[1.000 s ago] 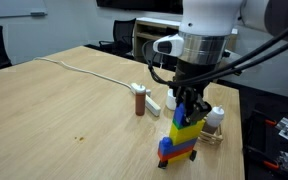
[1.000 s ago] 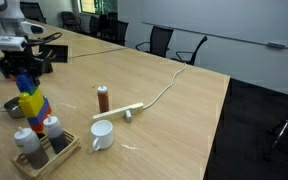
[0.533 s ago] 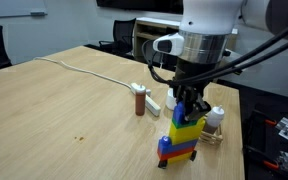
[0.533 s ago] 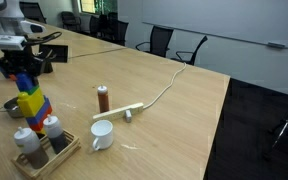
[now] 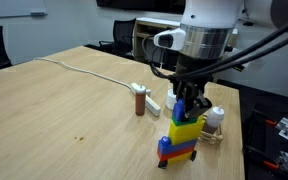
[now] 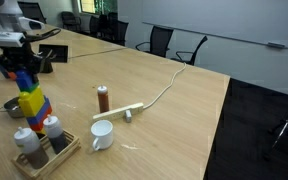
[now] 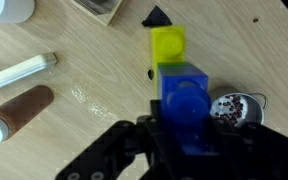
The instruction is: Separate some of the blocks
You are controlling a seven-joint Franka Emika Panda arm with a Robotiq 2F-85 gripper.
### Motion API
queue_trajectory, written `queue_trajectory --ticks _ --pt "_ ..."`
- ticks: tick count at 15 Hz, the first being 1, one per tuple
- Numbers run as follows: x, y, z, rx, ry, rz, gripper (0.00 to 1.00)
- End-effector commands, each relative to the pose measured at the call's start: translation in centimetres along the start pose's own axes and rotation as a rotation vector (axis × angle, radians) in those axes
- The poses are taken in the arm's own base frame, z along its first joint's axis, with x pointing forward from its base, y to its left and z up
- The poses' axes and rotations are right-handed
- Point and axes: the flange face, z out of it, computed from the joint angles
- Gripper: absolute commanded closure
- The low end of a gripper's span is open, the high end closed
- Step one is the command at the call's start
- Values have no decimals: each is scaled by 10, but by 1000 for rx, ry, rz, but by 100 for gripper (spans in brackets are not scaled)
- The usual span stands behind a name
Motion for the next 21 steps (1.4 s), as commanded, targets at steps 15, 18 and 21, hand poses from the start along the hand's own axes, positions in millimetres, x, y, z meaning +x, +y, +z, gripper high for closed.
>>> queue_trajectory --ticks 15,18,21 --pt "10 -8 -62 -92 39 -63 89" --pt "19 -30 -61 -78 54 -127 89" --pt "28 -52 -48 -31 67 -182 89"
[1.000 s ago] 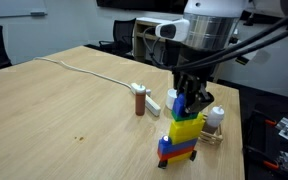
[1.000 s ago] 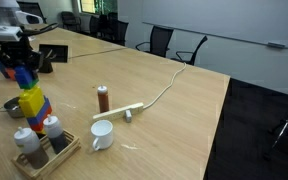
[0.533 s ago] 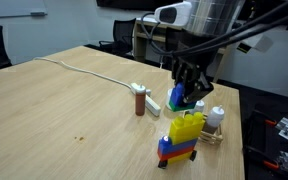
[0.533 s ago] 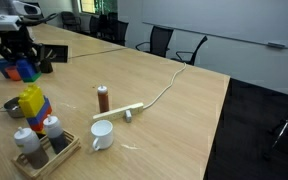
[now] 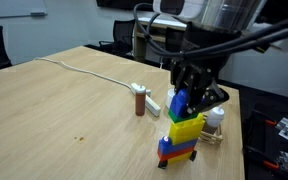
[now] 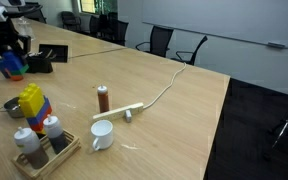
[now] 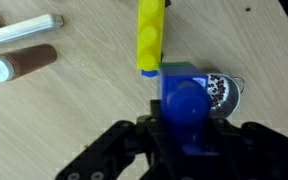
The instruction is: Separate some of the blocks
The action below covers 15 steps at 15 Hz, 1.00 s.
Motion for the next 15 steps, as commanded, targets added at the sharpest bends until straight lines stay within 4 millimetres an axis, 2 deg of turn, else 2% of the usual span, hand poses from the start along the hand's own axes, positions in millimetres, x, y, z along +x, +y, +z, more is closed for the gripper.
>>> queue_trajectory --ticks 1,4,10,11,13,15 --pt "10 -13 12 62 16 -70 89" --pt "13 -23 32 149 30 -83 89" --pt "-2 -12 99 183 -9 -3 89" --pt "1 -14 95 182 -26 -21 64" --pt "0 -12 105 189 -31 -14 64" --pt "0 -12 103 186 -26 -13 64"
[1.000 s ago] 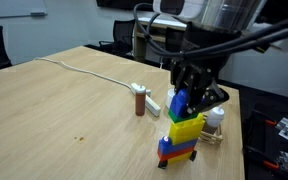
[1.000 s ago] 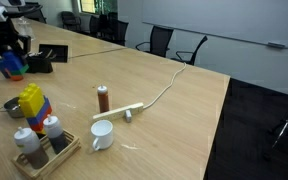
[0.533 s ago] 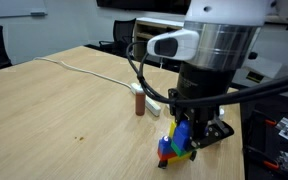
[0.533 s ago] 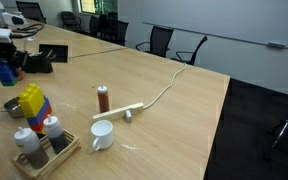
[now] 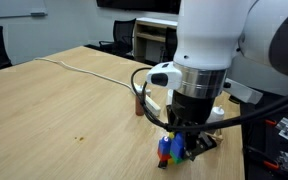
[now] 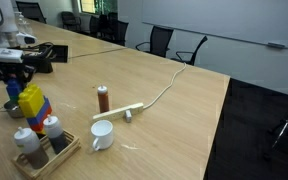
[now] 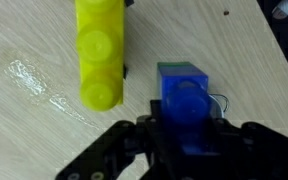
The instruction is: Separate some of the blocks
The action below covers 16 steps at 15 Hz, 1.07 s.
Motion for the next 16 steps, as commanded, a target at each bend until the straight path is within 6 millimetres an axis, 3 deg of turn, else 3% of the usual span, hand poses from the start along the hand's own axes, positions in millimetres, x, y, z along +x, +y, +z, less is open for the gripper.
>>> queue_trajectory --ticks 1,8,9,12,16 --pt "1 0 -1 0 0 0 64" --pt "1 0 -1 0 0 0 64" --pt "1 0 -1 0 0 0 89" --pt "-1 -22 -3 -13 -13 -20 89" --pt "0 -70 -2 -79 -43 -24 89"
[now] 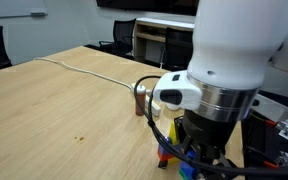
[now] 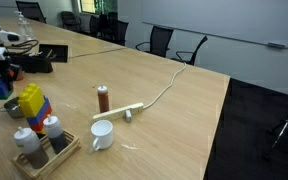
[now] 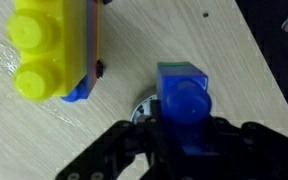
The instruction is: Separate some of the blocks
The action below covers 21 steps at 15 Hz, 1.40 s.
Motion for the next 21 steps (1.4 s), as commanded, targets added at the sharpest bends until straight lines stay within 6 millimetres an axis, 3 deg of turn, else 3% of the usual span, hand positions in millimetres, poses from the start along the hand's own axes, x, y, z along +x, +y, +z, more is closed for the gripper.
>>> queue_trajectory --ticks 1,6,14,21 --pt "-9 -32 -1 -85 -31 41 89" --pt "-9 -59 33 -111 -5 230 89" --pt "-31 -48 92 -44 162 605 89" --pt "-46 -69 122 -50 115 667 89"
